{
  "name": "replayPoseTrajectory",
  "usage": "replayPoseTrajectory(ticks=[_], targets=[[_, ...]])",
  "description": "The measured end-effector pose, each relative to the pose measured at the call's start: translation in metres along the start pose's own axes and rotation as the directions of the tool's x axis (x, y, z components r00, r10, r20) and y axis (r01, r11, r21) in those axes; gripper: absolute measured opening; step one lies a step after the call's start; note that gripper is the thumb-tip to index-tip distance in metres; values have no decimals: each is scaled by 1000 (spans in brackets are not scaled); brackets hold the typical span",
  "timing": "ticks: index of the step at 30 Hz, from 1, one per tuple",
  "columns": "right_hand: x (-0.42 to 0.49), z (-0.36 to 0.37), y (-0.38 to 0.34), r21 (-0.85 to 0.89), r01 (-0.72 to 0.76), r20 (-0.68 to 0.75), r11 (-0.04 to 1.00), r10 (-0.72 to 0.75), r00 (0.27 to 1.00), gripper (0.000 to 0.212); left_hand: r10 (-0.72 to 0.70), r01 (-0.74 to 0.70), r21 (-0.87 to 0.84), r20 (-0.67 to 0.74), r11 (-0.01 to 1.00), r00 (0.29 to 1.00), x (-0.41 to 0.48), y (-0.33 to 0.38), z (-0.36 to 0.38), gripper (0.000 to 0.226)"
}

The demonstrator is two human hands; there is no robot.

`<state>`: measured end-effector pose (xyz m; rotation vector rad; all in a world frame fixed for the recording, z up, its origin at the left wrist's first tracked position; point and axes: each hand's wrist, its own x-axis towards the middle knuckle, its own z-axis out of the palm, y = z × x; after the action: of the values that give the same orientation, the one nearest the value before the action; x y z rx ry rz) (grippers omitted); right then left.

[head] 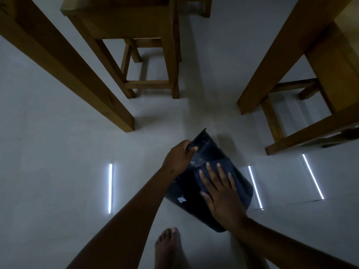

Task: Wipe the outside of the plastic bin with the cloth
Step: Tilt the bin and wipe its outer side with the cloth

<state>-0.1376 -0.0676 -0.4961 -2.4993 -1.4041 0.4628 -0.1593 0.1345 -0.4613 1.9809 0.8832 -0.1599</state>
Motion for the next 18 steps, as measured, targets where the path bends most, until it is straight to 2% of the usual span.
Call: replayPoseTrajectory(ticks=[2, 5, 7, 9, 12, 14, 15, 18], targets=[[19, -4, 6, -11, -6, -23, 1000, 5, 1000, 60, 22, -23, 6, 22, 1000, 999, 3, 9, -3, 21], [54, -18, 28, 198, -138, -20, 970, 145, 989, 64, 43, -27, -88, 184, 996, 982, -4, 10, -14, 28], [58, -21, 39, 293, -189, -22, 937, 204, 979, 62, 60, -48, -58, 218, 997, 974, -17, -3, -18, 29], [43, -18, 36, 204, -174, -44, 963, 186, 981, 60, 61, -66, 28, 143, 997, 988, -28, -15, -15, 26], [10, -4, 12, -22, 20, -21, 1000, -20, 1000, 61, 110, -113, 39, 53, 993, 992, -24, -16, -9, 24], [20, -3, 10, -65, 110, -40, 992, -113, 993, 60, 138, -139, 13, 52, 990, 989, -13, -7, -7, 29], [35, -7, 14, -51, 91, -60, 994, -94, 994, 59, 136, -137, 4, 53, 991, 989, -9, -2, -6, 31], [60, -24, 38, 196, -125, -51, 973, 137, 989, 61, 111, -112, 15, 58, 994, 992, -2, 4, -1, 35]])
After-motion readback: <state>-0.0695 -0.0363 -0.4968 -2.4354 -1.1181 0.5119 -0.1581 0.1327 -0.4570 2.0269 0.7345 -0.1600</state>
